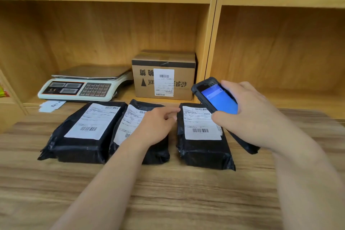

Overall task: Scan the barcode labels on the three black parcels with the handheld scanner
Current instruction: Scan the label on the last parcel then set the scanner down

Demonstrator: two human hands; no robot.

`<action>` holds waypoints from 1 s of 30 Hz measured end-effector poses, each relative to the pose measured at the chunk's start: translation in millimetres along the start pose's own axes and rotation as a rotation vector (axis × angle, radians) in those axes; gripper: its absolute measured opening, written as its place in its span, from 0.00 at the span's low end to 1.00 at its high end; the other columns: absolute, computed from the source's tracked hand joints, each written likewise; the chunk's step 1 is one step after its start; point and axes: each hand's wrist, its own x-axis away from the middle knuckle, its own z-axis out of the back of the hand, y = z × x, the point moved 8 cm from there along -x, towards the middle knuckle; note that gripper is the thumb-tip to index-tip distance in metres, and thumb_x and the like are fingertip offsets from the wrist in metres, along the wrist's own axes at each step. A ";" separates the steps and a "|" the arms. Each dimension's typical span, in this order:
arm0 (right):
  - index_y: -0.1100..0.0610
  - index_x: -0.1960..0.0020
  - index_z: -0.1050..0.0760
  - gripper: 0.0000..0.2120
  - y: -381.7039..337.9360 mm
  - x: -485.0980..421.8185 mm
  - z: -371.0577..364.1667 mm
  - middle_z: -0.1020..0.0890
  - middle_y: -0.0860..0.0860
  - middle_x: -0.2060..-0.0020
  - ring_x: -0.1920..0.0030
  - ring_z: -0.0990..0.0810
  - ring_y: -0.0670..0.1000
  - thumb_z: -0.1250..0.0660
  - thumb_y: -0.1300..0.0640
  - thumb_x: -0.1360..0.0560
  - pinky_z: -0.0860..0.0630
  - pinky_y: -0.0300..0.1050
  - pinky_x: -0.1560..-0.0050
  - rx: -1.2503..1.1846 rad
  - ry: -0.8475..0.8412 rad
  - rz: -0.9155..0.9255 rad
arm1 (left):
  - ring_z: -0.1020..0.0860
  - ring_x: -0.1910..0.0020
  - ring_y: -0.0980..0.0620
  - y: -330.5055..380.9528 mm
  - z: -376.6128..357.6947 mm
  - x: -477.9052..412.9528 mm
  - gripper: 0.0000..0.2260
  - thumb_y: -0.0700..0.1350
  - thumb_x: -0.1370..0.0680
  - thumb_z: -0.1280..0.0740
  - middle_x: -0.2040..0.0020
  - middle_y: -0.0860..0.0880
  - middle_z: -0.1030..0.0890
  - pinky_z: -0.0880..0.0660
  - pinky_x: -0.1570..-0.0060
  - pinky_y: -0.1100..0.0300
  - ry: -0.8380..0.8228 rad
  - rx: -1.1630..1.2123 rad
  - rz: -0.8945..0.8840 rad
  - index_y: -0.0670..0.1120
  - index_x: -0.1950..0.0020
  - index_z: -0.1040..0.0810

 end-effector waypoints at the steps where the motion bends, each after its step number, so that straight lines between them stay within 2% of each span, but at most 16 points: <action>1: 0.44 0.46 0.30 0.18 0.6 0.2 0.0 0.30 0.42 0.50 0.56 0.25 0.43 0.35 0.44 0.35 0.30 0.43 0.62 -0.003 -0.004 -0.002 | 0.19 0.38 0.50 -1.0 -4.2 -1.4 0.16 0.48 0.17 0.38 0.38 0.49 0.15 0.27 0.39 0.59 -0.009 0.008 0.010 0.61 0.31 0.20; 5: 0.43 0.43 0.30 0.21 0.8 -0.6 -0.5 0.30 0.40 0.50 0.54 0.26 0.41 0.35 0.44 0.35 0.30 0.42 0.61 -0.016 -0.009 -0.006 | 0.18 0.44 0.49 -6.0 -14.5 -8.7 0.16 0.49 0.17 0.39 0.46 0.46 0.15 0.22 0.34 0.48 -0.030 0.084 0.026 0.61 0.32 0.20; 7: 0.43 0.41 0.30 0.23 0.2 -0.6 -0.7 0.31 0.39 0.49 0.53 0.26 0.41 0.35 0.43 0.36 0.30 0.41 0.59 -0.014 -0.004 -0.003 | 0.18 0.41 0.48 -6.0 -18.2 -10.1 0.16 0.50 0.17 0.39 0.42 0.43 0.15 0.23 0.33 0.47 -0.047 0.083 0.024 0.60 0.32 0.19; 9: 0.43 0.40 0.30 0.24 -0.5 -0.8 -1.7 0.31 0.40 0.49 0.53 0.26 0.42 0.35 0.43 0.35 0.29 0.41 0.59 -0.011 -0.007 0.002 | 0.18 0.39 0.45 -3.2 -21.6 -9.5 0.15 0.49 0.16 0.38 0.41 0.44 0.14 0.23 0.34 0.50 -0.065 0.048 0.008 0.57 0.32 0.19; 12: 0.43 0.40 0.30 0.24 -1.2 -0.5 -2.8 0.30 0.42 0.49 0.54 0.25 0.43 0.35 0.43 0.35 0.30 0.41 0.61 -0.009 -0.020 0.001 | 0.19 0.40 0.49 5.1 -27.7 -4.3 0.15 0.50 0.16 0.37 0.40 0.50 0.15 0.28 0.42 0.61 -0.092 -0.080 -0.042 0.54 0.30 0.19; 15: 0.44 0.39 0.30 0.24 -2.1 -0.5 -2.9 0.30 0.42 0.48 0.53 0.25 0.43 0.35 0.43 0.35 0.30 0.41 0.61 0.000 -0.025 -0.001 | 0.23 0.31 0.50 4.4 -33.1 -3.7 0.18 0.51 0.17 0.35 0.30 0.51 0.19 0.31 0.36 0.61 -0.116 -0.128 -0.051 0.52 0.28 0.21; 17: 0.44 0.39 0.30 0.25 -2.4 -0.7 -2.8 0.30 0.42 0.48 0.53 0.25 0.44 0.36 0.43 0.36 0.30 0.41 0.61 0.000 -0.025 -0.001 | 0.24 0.30 0.49 3.9 -36.1 -3.7 0.18 0.51 0.18 0.34 0.29 0.51 0.21 0.31 0.34 0.60 -0.136 -0.149 -0.059 0.53 0.27 0.22; 21: 0.45 0.40 0.30 0.23 -1.4 -0.9 -2.6 0.30 0.42 0.48 0.54 0.25 0.44 0.34 0.44 0.33 0.30 0.42 0.62 -0.002 -0.021 -0.002 | 0.21 0.34 0.50 4.7 -36.5 -3.8 0.17 0.48 0.19 0.30 0.33 0.51 0.17 0.30 0.38 0.62 -0.117 -0.135 -0.072 0.52 0.30 0.19; 23: 0.44 0.39 0.30 0.23 -0.3 -0.6 -2.0 0.30 0.43 0.47 0.53 0.25 0.43 0.34 0.45 0.33 0.30 0.41 0.61 -0.005 -0.022 -0.009 | 0.20 0.36 0.51 3.3 -35.4 -4.8 0.17 0.46 0.21 0.28 0.35 0.51 0.16 0.27 0.36 0.59 -0.095 -0.099 -0.057 0.52 0.31 0.18; 27: 0.43 0.44 0.29 0.18 0.4 0.3 -0.1 0.29 0.43 0.49 0.54 0.25 0.44 0.35 0.44 0.34 0.30 0.43 0.61 -0.025 -0.019 -0.005 | 0.19 0.38 0.52 -7.0 -31.2 -7.7 0.17 0.44 0.22 0.26 0.39 0.51 0.14 0.24 0.32 0.51 -0.056 0.103 0.030 0.52 0.34 0.16; 30: 0.44 0.47 0.28 0.17 1.4 0.2 1.3 0.29 0.43 0.50 0.56 0.24 0.43 0.36 0.44 0.35 0.30 0.43 0.62 -0.030 -0.010 -0.011 | 0.17 0.40 0.53 -9.6 -27.6 -9.1 0.17 0.42 0.22 0.26 0.42 0.53 0.13 0.21 0.37 0.53 -0.034 0.215 0.048 0.52 0.34 0.16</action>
